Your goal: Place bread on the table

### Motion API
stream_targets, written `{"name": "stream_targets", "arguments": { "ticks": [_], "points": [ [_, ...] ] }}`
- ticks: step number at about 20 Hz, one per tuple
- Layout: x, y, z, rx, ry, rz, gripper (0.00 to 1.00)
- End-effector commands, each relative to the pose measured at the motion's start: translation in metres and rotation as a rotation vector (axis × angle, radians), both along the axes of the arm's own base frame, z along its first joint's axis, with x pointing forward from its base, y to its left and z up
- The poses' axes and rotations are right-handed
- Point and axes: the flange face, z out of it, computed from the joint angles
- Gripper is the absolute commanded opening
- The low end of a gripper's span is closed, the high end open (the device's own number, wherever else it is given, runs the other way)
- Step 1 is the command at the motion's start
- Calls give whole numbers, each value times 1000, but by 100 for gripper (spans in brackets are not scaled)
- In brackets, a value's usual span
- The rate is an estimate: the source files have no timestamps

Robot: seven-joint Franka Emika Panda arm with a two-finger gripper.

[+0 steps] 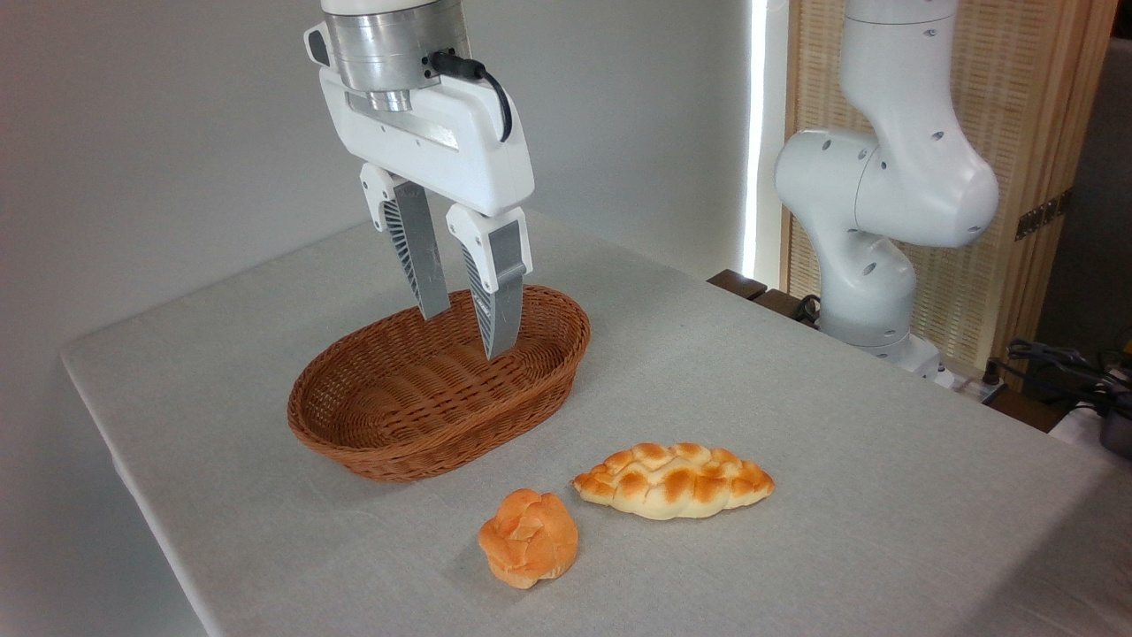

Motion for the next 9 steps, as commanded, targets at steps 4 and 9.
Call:
{"name": "stream_targets", "arguments": {
  "ticks": [4, 9],
  "points": [
    [1, -5, 4, 45, 4, -10, 100],
    [1, -3, 6, 41, -3, -6, 100]
  ]
}}
